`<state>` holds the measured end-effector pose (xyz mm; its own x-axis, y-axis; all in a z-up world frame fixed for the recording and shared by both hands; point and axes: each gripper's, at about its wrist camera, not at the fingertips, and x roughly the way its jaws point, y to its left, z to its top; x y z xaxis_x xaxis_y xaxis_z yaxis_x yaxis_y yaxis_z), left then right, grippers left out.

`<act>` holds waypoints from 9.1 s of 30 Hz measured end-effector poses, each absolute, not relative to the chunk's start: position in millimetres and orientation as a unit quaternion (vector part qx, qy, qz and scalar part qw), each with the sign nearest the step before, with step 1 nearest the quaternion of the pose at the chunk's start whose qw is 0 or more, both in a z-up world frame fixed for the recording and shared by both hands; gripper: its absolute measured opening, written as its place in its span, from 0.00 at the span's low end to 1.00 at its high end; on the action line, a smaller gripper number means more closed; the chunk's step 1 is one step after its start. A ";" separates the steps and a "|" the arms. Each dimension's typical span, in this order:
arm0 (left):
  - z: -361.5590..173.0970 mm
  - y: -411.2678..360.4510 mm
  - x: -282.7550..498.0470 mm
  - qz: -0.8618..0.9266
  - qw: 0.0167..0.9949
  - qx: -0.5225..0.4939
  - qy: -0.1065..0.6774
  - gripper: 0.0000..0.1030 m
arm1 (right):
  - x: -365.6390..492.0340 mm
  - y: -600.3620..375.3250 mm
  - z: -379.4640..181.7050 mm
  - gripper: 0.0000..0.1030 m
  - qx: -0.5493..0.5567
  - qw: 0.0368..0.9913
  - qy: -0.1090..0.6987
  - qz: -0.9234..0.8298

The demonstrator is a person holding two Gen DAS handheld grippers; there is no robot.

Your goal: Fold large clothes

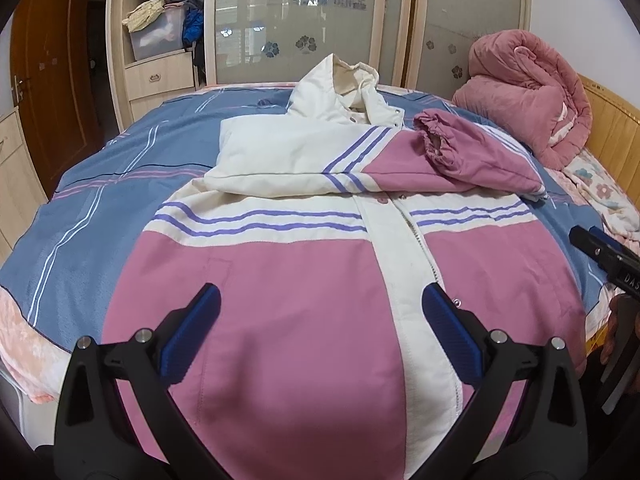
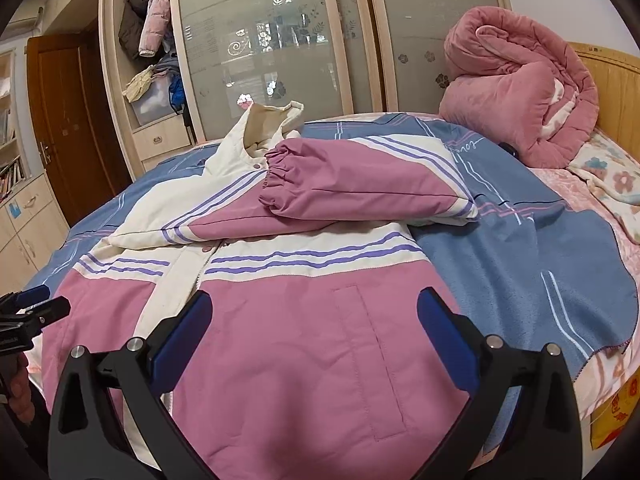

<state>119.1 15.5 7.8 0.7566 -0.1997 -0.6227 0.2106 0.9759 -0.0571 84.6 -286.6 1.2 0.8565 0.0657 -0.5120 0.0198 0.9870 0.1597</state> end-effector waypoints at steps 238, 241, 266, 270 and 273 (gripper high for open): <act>27.2 46.6 294.1 -0.113 0.952 -0.054 0.281 0.98 | 669.9 -249.8 46.1 0.45 0.141 0.883 0.446 -0.023; 21.7 48.4 299.1 -0.107 0.950 -0.053 0.288 0.98 | 676.3 -251.2 41.7 0.26 0.150 0.888 0.435 -0.012; 50.6 14.3 318.3 -0.081 0.959 0.011 0.270 0.98 | 458.0 -297.5 109.7 0.04 0.163 0.947 0.252 0.111; 81.4 -25.4 385.9 -0.036 0.956 0.113 0.270 0.98 | 454.3 -302.9 107.3 0.04 0.170 0.943 0.257 0.123; 86.8 -45.9 441.8 0.006 0.947 0.159 0.281 0.98 | 450.4 -303.8 106.2 0.04 0.186 0.939 0.255 0.137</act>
<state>441.8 -45.9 86.8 0.8424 0.1010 -0.5293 0.0772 0.9495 0.3040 450.4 -303.8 106.2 0.8329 0.3511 -0.4278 -0.1618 0.8937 0.4184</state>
